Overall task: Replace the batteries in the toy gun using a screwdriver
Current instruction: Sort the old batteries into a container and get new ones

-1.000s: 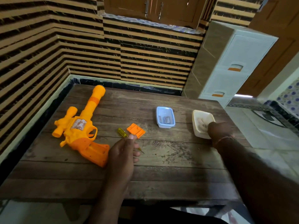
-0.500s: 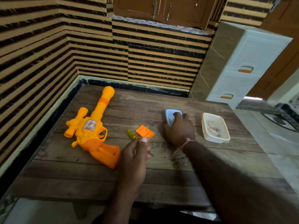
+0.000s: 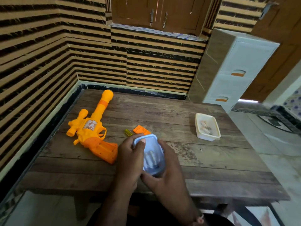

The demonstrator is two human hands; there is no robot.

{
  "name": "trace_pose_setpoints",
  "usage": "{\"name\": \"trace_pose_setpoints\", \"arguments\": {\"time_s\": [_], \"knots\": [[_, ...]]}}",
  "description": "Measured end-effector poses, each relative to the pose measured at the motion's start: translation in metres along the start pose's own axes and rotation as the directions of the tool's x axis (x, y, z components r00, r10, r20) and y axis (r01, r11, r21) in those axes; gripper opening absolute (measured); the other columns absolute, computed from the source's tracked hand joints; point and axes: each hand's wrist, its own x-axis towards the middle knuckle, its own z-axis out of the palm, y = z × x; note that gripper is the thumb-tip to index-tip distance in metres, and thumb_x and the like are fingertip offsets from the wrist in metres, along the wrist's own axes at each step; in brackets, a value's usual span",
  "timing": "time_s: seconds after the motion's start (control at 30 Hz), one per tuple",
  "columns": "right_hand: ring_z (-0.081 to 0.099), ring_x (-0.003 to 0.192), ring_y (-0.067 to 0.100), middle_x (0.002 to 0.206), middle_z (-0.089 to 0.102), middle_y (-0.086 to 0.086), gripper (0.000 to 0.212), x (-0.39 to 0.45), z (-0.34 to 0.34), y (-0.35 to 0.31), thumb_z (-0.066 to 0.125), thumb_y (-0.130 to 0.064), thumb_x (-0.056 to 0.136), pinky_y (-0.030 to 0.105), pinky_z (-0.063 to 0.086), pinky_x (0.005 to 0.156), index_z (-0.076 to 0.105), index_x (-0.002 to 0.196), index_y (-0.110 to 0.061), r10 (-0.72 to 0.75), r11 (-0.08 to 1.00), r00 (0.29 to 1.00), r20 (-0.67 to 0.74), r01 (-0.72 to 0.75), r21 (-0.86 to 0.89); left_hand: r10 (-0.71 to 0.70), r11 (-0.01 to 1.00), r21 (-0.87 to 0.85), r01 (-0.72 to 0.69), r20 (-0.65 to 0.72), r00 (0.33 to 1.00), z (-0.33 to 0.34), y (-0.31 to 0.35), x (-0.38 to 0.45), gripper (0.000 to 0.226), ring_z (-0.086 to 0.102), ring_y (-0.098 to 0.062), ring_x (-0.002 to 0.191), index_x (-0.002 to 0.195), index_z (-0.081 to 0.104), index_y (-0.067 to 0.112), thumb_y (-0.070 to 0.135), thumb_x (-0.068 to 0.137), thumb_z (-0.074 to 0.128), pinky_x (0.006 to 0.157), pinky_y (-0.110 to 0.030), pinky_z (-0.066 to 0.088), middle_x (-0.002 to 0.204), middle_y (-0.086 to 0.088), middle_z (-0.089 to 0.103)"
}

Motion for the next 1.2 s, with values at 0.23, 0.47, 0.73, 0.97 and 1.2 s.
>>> {"name": "trace_pose_setpoints", "arguments": {"time_s": [0.23,0.47,0.73,0.97,1.2], "knots": [[0.048,0.128,0.038,0.141,0.049,0.024,0.063,0.001,-0.019,-0.010,0.049,-0.050,0.094,0.059,0.038,0.104,0.048,0.140,-0.007,0.298,0.126,0.799,0.523,-0.576,0.808,0.034,0.999,-0.036,-0.027,0.179,0.983,0.009,0.016,-0.022,0.015,0.069,-0.017,0.078,0.088,0.074,0.018,0.027,0.077,0.068,0.075,-0.041,0.056,0.085,-0.004,0.076],[0.058,0.110,0.035,0.129,0.057,0.021,0.053,-0.002,-0.036,0.007,0.043,-0.044,0.097,0.052,0.042,0.098,0.062,0.127,-0.005,0.357,0.043,0.759,0.545,-0.596,0.802,0.149,0.942,0.271,-0.196,0.187,0.971,0.007,0.009,-0.018,0.020,0.071,-0.013,0.087,0.090,0.075,0.030,0.032,0.071,0.070,0.081,-0.043,0.058,0.092,0.006,0.075],[0.058,0.108,0.030,0.125,0.059,0.019,0.056,0.001,-0.039,0.010,0.044,-0.046,0.096,0.044,0.044,0.097,0.057,0.133,-0.004,0.389,0.110,0.742,0.546,-0.625,0.772,0.090,0.926,0.333,-0.176,0.258,0.962,0.001,0.008,-0.016,0.020,0.071,-0.010,0.088,0.095,0.073,0.029,0.018,0.079,0.081,0.081,-0.043,0.059,0.097,0.004,0.074],[0.064,0.097,0.030,0.117,0.063,0.025,0.066,0.003,-0.034,0.008,0.042,-0.050,0.094,0.039,0.055,0.086,0.057,0.128,0.004,0.438,0.126,0.744,0.504,-0.606,0.785,-0.018,0.926,0.357,-0.120,0.359,0.933,-0.002,0.018,-0.023,0.010,0.073,-0.011,0.068,0.083,0.075,0.022,0.019,0.078,0.082,0.064,-0.038,0.061,0.073,0.005,0.075],[0.043,0.122,0.038,0.147,0.035,0.032,0.060,0.002,-0.028,0.013,0.041,-0.042,0.101,0.051,0.020,0.119,0.049,0.134,0.008,0.485,0.028,0.700,0.524,-0.611,0.791,0.008,0.875,0.459,-0.151,0.297,0.955,0.002,0.020,-0.027,0.021,0.059,0.004,0.058,0.082,0.068,0.021,0.025,0.071,0.087,0.051,-0.014,0.044,0.067,0.006,0.066]]}}
